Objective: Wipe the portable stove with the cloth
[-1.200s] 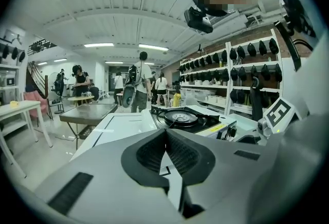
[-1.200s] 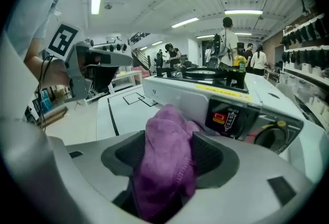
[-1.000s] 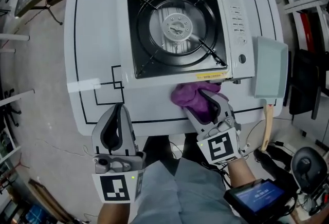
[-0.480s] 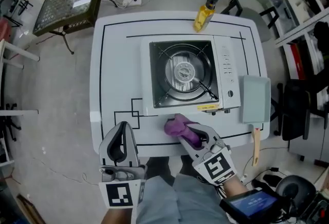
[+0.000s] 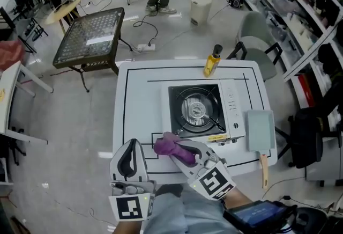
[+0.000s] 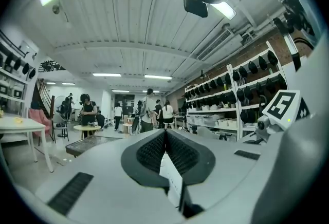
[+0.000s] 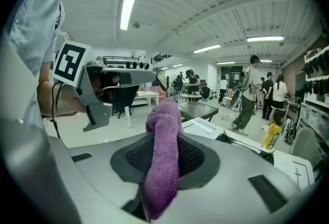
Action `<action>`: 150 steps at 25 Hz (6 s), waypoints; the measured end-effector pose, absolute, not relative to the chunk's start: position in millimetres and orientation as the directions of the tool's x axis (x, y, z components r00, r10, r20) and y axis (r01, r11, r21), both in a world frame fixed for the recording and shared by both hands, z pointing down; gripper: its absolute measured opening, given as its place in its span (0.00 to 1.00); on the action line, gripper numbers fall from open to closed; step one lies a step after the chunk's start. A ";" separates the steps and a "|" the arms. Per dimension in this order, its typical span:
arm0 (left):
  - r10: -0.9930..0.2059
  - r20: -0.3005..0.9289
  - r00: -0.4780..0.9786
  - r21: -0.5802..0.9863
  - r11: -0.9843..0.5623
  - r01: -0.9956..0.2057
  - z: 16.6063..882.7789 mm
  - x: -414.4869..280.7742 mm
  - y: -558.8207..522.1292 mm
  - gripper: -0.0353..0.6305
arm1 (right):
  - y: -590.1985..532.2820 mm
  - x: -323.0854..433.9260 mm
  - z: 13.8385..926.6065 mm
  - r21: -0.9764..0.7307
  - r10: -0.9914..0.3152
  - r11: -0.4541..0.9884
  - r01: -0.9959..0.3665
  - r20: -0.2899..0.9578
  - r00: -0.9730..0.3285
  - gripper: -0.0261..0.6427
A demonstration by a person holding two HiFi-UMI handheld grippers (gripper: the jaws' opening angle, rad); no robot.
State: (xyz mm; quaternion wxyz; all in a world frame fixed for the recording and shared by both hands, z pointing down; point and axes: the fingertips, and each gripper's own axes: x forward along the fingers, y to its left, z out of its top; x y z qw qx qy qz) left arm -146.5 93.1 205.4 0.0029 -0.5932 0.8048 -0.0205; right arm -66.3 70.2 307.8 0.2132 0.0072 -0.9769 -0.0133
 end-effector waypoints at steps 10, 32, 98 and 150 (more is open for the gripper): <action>-0.958 0.091 -0.273 -0.009 0.274 -0.962 243.2 -173.5 93.8 0.08 | 65.6 -98.5 352.6 0.005 -0.017 1.000 -0.016 0.473 -0.881 0.23; -0.932 0.257 -0.257 -0.012 0.263 -0.965 303.9 -128.2 64.7 0.08 | 35.6 -57.4 411.9 -0.118 0.023 0.992 -0.045 0.519 -0.854 0.23; -0.969 0.089 0.232 -0.003 -0.233 -0.972 223.1 74.5 -61.3 0.08 | -96.2 189.3 342.4 0.008 -0.552 0.767 -0.641 0.518 -0.653 0.23; -0.909 0.231 0.348 -0.080 -0.374 -0.924 284.6 83.0 -31.4 0.08 | -8.4 244.0 472.2 -0.221 -0.629 0.471 -0.854 0.595 -0.500 0.19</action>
